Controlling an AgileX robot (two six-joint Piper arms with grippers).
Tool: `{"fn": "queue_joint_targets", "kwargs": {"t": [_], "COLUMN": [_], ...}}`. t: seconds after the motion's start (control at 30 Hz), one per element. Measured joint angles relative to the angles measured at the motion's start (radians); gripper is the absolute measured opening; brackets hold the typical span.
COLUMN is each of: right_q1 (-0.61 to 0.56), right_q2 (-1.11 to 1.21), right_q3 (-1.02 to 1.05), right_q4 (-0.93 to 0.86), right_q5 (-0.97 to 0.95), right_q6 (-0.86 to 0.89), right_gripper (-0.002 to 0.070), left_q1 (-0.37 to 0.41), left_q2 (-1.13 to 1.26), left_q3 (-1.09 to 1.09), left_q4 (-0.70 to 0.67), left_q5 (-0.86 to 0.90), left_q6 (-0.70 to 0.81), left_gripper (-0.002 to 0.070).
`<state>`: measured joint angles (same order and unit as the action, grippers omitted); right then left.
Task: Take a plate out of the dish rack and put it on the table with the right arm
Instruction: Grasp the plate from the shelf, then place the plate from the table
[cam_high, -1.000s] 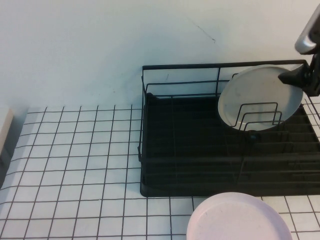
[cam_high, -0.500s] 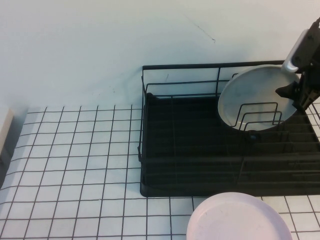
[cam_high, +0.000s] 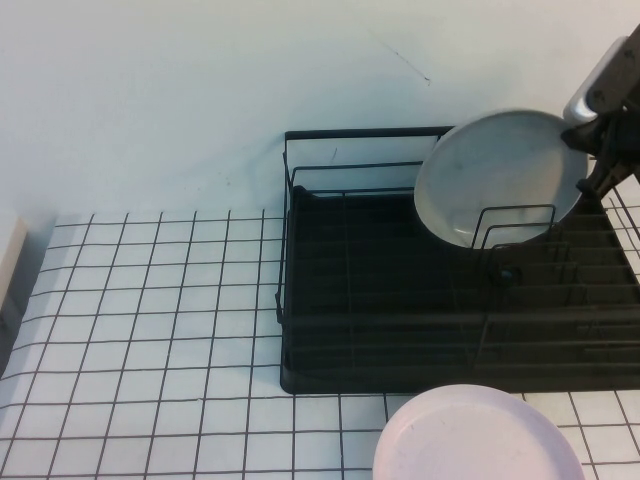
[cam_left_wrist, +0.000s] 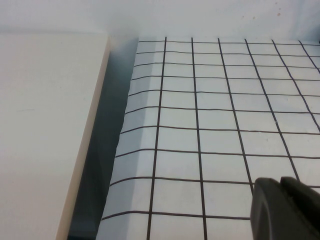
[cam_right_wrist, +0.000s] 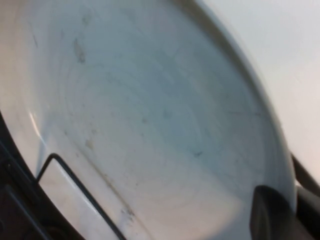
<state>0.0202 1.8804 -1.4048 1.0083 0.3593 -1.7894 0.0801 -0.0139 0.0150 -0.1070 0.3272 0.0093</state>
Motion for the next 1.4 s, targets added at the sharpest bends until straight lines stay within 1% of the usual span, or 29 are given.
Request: {"fn": "queue_joint_targets", "kwargs": {"t": [0.23, 0.37, 0.47, 0.57, 0.67, 0.8, 0.9, 1.0, 1.13, 1.27, 1.4], "right_q1": [0.0, 0.0, 0.0, 0.0, 0.0, 0.0, 0.0, 0.0, 0.0, 0.0, 0.0], "right_q2": [-0.113, -0.231, -0.321, -0.402, -0.479, -0.568, -0.639, -0.725, -0.822, -0.854, -0.823], "right_q3": [0.0, 0.0, 0.0, 0.0, 0.0, 0.0, 0.015, 0.069, 0.229, 0.404, 0.575], "right_q4": [0.003, -0.016, -0.103, -0.243, -0.408, -0.617, -0.676, -0.662, -0.549, -0.471, -0.416], "right_q5": [-0.004, 0.011, 0.048, 0.127, 0.236, 0.459, 0.633, 0.754, 0.844, 0.832, 0.712], "right_q6": [0.005, 0.089, 0.216, 0.379, 0.582, 0.851, 0.975, 1.06, 1.093, 1.1, 1.086], "right_gripper": [0.0022, 0.0013, 0.0012, 0.0011, 0.0011, 0.0011, 0.0011, 0.0011, 0.0011, 0.0011, 0.0011], "left_q1": [0.0, 0.0, 0.0, 0.0, 0.0, 0.0, 0.0, 0.0, 0.0, 0.0, 0.0], "left_q2": [0.0, 0.0, 0.0, 0.0, 0.0, 0.0, 0.0, 0.0, 0.0, 0.0, 0.0], "left_q3": [0.0, 0.0, 0.0, 0.0, 0.0, 0.0, 0.0, 0.0, 0.0, 0.0, 0.0], "left_q4": [0.0, 0.0, 0.0, 0.0, 0.0, 0.0, 0.0, 0.0, 0.0, 0.0, 0.0], "left_q5": [0.0, 0.0, 0.0, 0.0, 0.0, 0.0, 0.0, 0.0, 0.0, 0.0, 0.0], "left_q6": [0.0, 0.0, 0.0, 0.0, 0.0, 0.0, 0.0, 0.0, 0.0, 0.0, 0.0], "left_gripper": [-0.0003, -0.0002, -0.0002, -0.0002, -0.0002, -0.0002, -0.0002, -0.0002, -0.0002, -0.0002, -0.0002]}}
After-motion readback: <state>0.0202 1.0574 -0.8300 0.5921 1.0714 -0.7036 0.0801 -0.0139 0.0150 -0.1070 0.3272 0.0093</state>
